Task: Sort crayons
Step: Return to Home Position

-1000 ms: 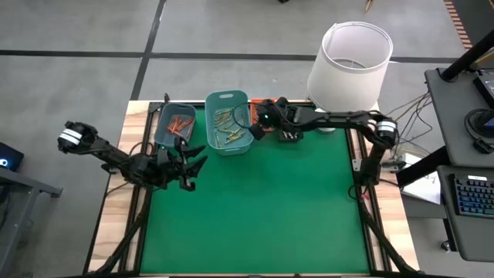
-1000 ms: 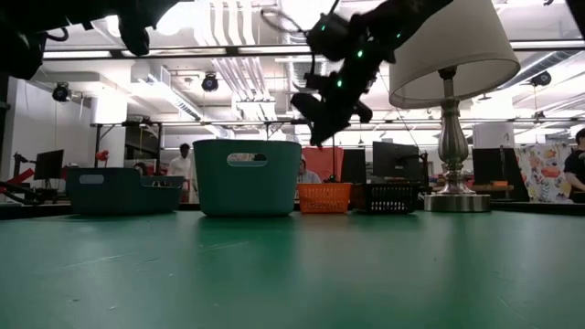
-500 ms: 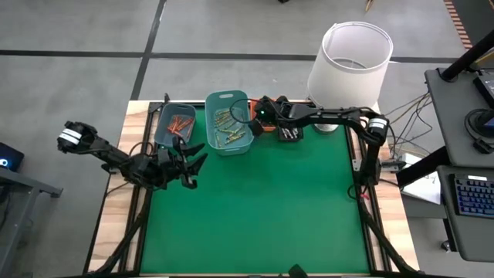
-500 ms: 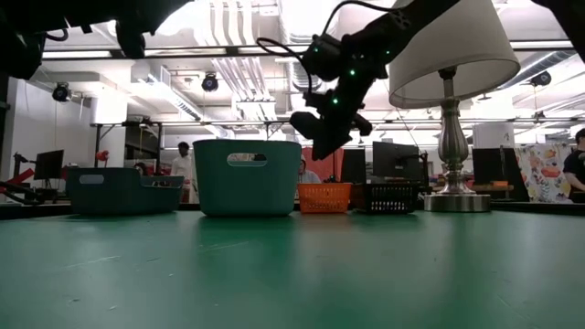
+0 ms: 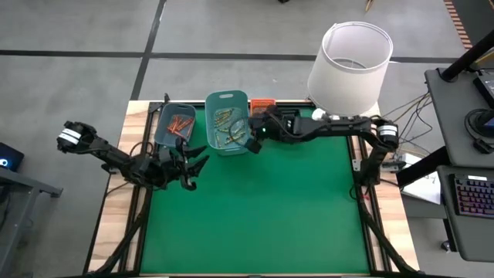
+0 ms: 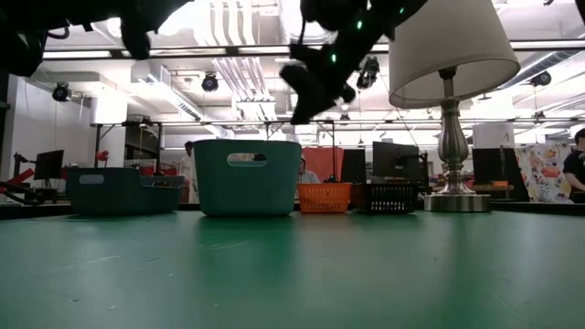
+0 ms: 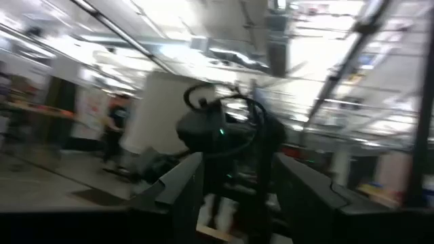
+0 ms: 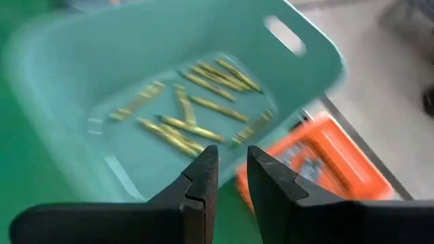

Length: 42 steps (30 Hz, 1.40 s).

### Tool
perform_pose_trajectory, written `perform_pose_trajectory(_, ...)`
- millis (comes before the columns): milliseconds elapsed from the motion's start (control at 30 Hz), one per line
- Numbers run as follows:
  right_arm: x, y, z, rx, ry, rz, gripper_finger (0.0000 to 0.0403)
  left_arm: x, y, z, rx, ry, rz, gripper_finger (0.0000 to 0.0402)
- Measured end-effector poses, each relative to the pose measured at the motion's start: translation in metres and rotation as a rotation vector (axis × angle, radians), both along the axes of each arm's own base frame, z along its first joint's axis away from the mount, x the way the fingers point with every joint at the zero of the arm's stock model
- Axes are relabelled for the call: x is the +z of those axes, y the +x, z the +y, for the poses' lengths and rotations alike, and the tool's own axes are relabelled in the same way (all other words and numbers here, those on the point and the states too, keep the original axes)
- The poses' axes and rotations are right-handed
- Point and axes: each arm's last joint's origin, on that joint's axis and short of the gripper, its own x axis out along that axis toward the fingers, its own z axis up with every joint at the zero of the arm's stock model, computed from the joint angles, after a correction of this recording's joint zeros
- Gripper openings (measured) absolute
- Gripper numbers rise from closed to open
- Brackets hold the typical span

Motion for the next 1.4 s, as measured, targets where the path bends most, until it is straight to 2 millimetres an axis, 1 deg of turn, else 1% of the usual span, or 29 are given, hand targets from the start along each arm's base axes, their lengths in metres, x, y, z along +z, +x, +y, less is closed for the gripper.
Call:
perform_pose_trajectory(100, 0.008, 0.002, 0.025, 0.096, -0.043, -0.032, 0.0068, 0.001, 0.008, -0.005, -0.081, 0.006, 0.022, 0.0154)
perform_pose_trajectory(267, 0.014, -0.004, 0.06, 0.277, -0.078, -0.109, 0.0072, 0.009, 0.024, -0.011, -0.082, 0.078, 0.183, 0.0128)
perform_pose_trajectory(367, 0.015, -0.014, 0.071, 0.353, -0.079, -0.147, 0.0072, 0.019, 0.028, -0.012, -0.069, 0.155, 0.308, 0.0103)
perform_pose_trajectory(467, 0.014, -0.029, 0.073, 0.397, -0.086, -0.181, 0.0067, 0.028, 0.025, -0.009, -0.06, 0.213, 0.446, 0.0074)
perform_pose_trajectory(533, 0.013, -0.041, 0.073, 0.416, -0.087, -0.23, 0.0064, 0.033, 0.018, -0.006, -0.055, 0.236, 0.522, 0.0054)
perform_pose_trajectory(600, 0.011, -0.055, 0.072, 0.433, -0.087, -0.276, 0.0062, 0.038, 0.01, -0.003, -0.054, 0.248, 0.563, 0.0034)
perform_pose_trajectory(667, 0.01, -0.069, 0.071, 0.447, -0.094, -0.326, 0.006, 0.041, 0.0, 0.001, -0.054, 0.256, 0.585, 0.0014)
perform_pose_trajectory(733, 0.008, -0.084, 0.07, 0.449, -0.103, -0.357, 0.0059, 0.043, -0.01, 0.004, -0.057, 0.256, 0.582, 0.0004)
perform_pose_trajectory(833, 0.006, -0.104, 0.068, 0.431, -0.112, -0.405, 0.0059, 0.041, -0.024, 0.01, -0.053, 0.249, 0.563, 0.0007)
perform_pose_trajectory(1033, 0.01, -0.137, 0.066, 0.406, -0.121, -0.464, 0.0059, 0.026, -0.051, 0.02, -0.049, 0.22, 0.503, 0.0001)
perform_pose_trajectory(1233, 0.009, -0.166, 0.071, 0.443, -0.104, -0.524, 0.0059, 0.013, -0.07, 0.027, -0.047, 0.177, 0.43, 0.0)
perform_pose_trajectory(1400, 0.004, -0.189, 0.073, 0.437, -0.102, -0.572, 0.0057, 0.011, -0.083, 0.035, -0.008, 0.171, 0.361, 0.0)
